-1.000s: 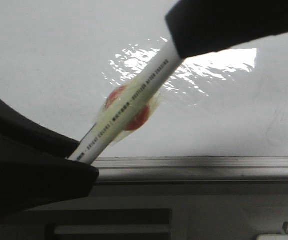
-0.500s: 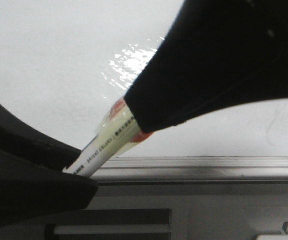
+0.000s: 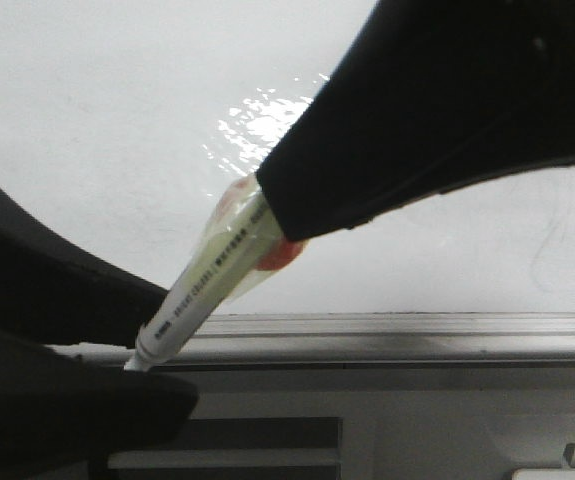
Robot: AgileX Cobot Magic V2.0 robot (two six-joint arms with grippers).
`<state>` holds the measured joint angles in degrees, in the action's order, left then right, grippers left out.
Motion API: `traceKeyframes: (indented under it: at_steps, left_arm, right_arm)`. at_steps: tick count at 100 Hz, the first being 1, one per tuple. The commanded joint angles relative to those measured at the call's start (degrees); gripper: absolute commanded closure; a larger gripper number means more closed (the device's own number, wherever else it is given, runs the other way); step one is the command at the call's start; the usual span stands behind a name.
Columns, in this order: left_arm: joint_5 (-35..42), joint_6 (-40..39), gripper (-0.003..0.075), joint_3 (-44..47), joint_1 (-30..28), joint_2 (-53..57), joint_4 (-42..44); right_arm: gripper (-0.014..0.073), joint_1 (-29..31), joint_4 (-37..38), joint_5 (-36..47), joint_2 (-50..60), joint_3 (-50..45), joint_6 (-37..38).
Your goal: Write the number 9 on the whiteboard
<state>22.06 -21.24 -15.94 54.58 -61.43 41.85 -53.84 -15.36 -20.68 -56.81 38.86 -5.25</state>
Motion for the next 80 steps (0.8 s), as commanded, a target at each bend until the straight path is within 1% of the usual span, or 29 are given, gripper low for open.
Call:
traceKeyframes:
  at_steps: [1,7,14,24,32,41,53,64,80]
  left_arm:
    - [3.6,-0.9,0.0342,-1.3,0.1,1.4,-2.4]
    - [2.0,-0.9,0.0342,-1.3,0.1,2.6,-4.4]
    - [-1.9,-0.9,0.0342,-1.3,0.1,5.5,-7.0]
    - [-8.3,-0.9,0.0342,-1.3,0.1,12.0,-9.0]
    - [-11.2,-0.9,0.0342,-1.3,0.1,18.3,-10.3]
    - [-12.5,-0.9,0.0344,-1.3,-0.1,24.3,-12.1]
    - [-15.1,-0.9,0.0344,-1.3,-2.3,30.9,-14.4]
    - [-15.3,-0.9,0.0344,-1.3,-4.6,33.6,-14.7]
    - [-14.9,-0.9,0.0344,-1.3,-6.8,33.9,-15.6]
  right_arm:
    - [0.0662,0.2,0.7,4.7,0.8,1.8,-0.7]
    - [0.0662,0.2,0.7,4.7,1.1,1.8,-0.7]
    - [0.0662,0.3,0.7,4.6,1.8,1.8,-0.7]
    - [0.0662,1.1,0.7,4.8,3.5,1.9,-0.7]
    - [0.0652,2.7,0.7,4.6,4.9,1.9,-0.3]
    - [0.0643,5.1,0.7,4.2,5.8,2.3,1.0]
    - [0.0643,8.8,0.7,0.1,5.8,4.8,1.0]
    - [0.0643,11.0,1.2,-1.6,5.0,7.7,1.0]
    - [0.0643,14.5,1.7,-1.8,3.3,11.9,1.0]
